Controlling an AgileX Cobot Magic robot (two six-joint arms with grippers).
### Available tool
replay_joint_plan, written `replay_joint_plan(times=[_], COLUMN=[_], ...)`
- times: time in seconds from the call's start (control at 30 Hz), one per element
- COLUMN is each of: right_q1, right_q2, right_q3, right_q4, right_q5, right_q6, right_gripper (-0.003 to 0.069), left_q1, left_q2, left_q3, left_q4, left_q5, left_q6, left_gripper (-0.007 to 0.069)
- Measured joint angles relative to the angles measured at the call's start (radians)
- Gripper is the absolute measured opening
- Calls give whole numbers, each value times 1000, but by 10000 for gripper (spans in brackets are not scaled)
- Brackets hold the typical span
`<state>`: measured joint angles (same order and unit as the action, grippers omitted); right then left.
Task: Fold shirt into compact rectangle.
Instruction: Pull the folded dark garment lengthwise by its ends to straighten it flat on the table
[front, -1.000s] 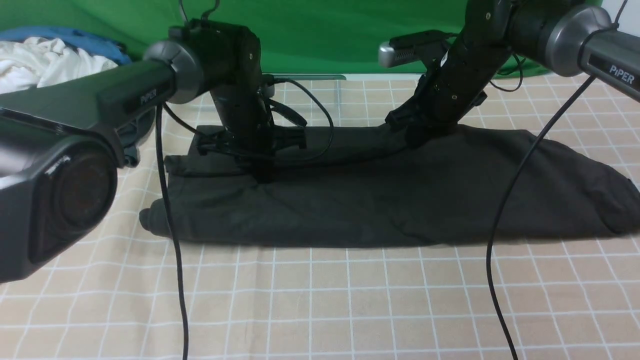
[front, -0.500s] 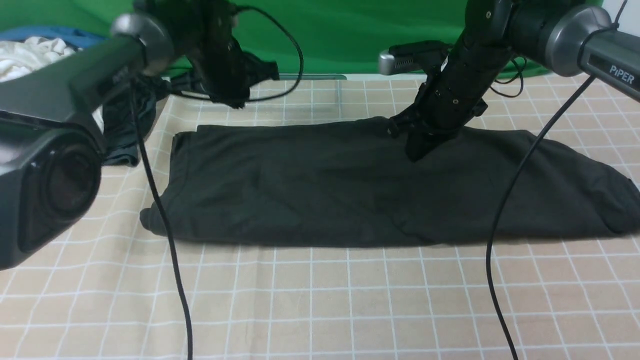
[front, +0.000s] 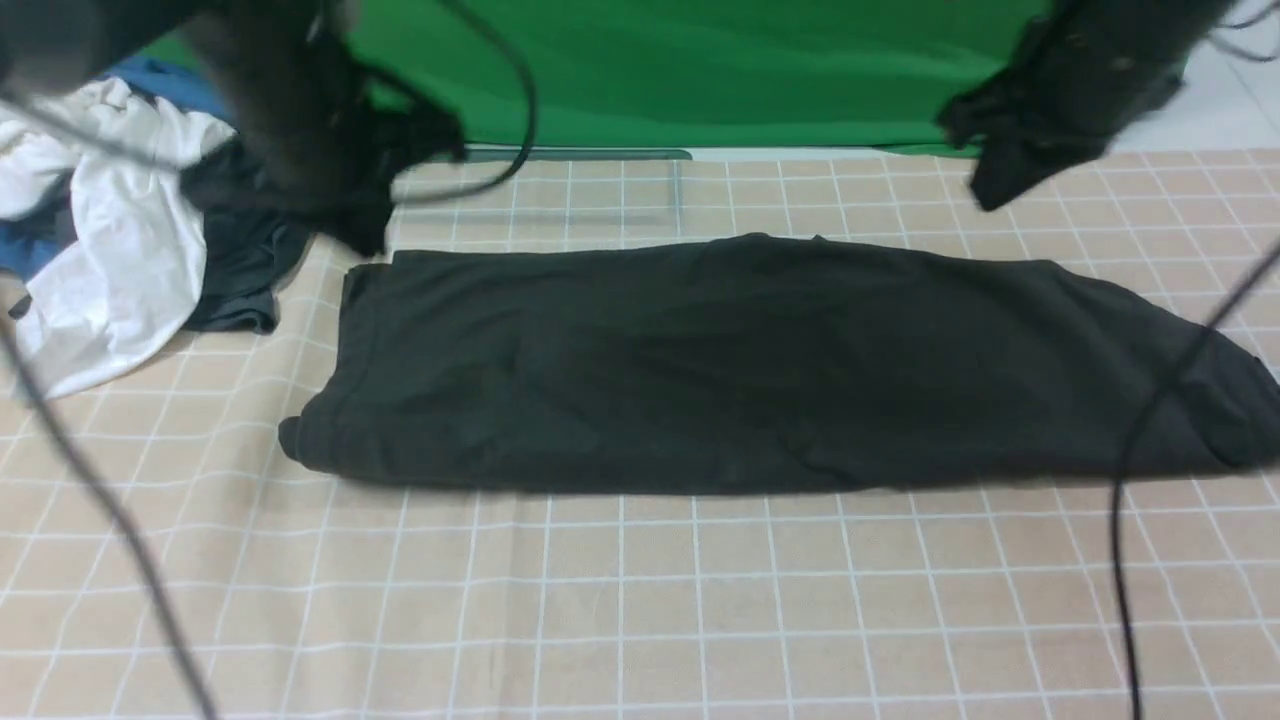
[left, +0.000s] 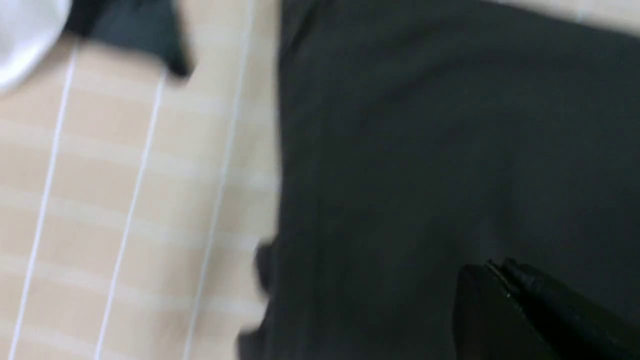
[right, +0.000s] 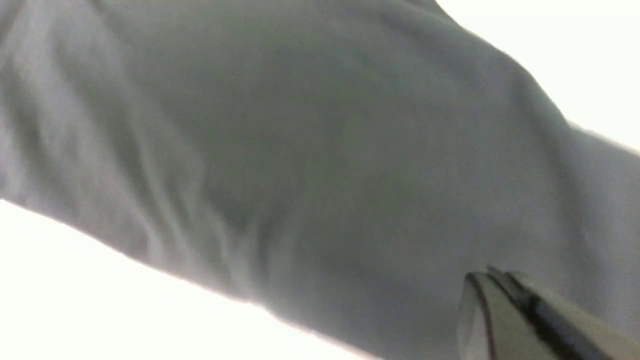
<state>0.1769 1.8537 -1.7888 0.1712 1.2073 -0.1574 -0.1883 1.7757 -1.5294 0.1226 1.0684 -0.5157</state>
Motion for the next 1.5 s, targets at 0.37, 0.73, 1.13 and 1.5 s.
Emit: replay_joint_plan(times=[0.37, 0.73, 1.13, 1.5], right_q1=[-2, -2, -96, -112], right_q2=[-239, -242, -242, -244], right_q3=[298, 309, 309, 309], right_q4=[22, 32, 21, 38], right_q5=[-121, -106, -80, -84], right_q6=[-11, -27, -22, -12], right_gripper=[35, 35, 35, 35], left_q1=[70, 70, 75, 220], left_q2=[-3, 84, -118, 106], left_q3=[289, 322, 306, -25], left_q4=[-35, 27, 44, -113], left_q5=[-283, -197, -255, -209], left_q6=[7, -34, -67, 94], left_gripper=[14, 14, 14, 36])
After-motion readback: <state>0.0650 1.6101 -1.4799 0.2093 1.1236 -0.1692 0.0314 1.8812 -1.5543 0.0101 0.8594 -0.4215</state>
